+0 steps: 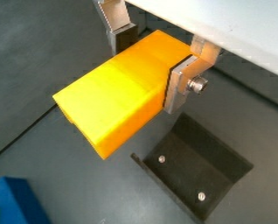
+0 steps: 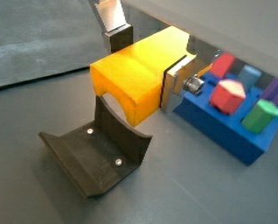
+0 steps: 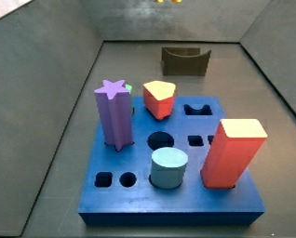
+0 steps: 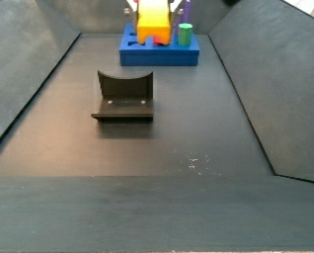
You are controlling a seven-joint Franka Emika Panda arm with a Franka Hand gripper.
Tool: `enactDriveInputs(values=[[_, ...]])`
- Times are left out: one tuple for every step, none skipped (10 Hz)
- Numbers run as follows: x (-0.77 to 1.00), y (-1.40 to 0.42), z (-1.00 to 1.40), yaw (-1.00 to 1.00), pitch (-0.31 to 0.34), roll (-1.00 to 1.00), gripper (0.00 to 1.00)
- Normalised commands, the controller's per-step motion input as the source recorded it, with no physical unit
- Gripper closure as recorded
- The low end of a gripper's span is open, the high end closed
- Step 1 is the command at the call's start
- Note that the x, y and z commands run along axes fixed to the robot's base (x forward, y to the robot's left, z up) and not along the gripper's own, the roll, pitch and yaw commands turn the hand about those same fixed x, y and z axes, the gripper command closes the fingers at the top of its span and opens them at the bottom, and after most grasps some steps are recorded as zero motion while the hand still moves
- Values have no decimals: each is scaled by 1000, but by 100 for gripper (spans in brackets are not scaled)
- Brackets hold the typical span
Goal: Pick up the arch object. Move up. Place the arch object on the fixture. Regrasp the arch object. Rotate the arch object. Move to above the board. Insert the arch object.
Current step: Place the arch object on the fixture.
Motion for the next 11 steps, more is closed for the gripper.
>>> enactDriveInputs(values=[[887, 126, -54, -70, 137, -758, 100], [829, 89, -32, -81, 123, -600, 100], [750, 63, -23, -88, 108, -383, 100], [686, 50, -17, -87, 99, -250, 100], [586, 44, -12, -86, 81, -175, 100], [508, 45, -16, -77, 74, -164, 100], [438, 42, -11, -69, 75, -163, 100], [378, 39, -14, -62, 81, -163, 100], [304, 38, -10, -54, 83, -161, 100], [252, 39, -11, -50, 89, -158, 100], [193, 36, -11, -46, 99, -158, 100]])
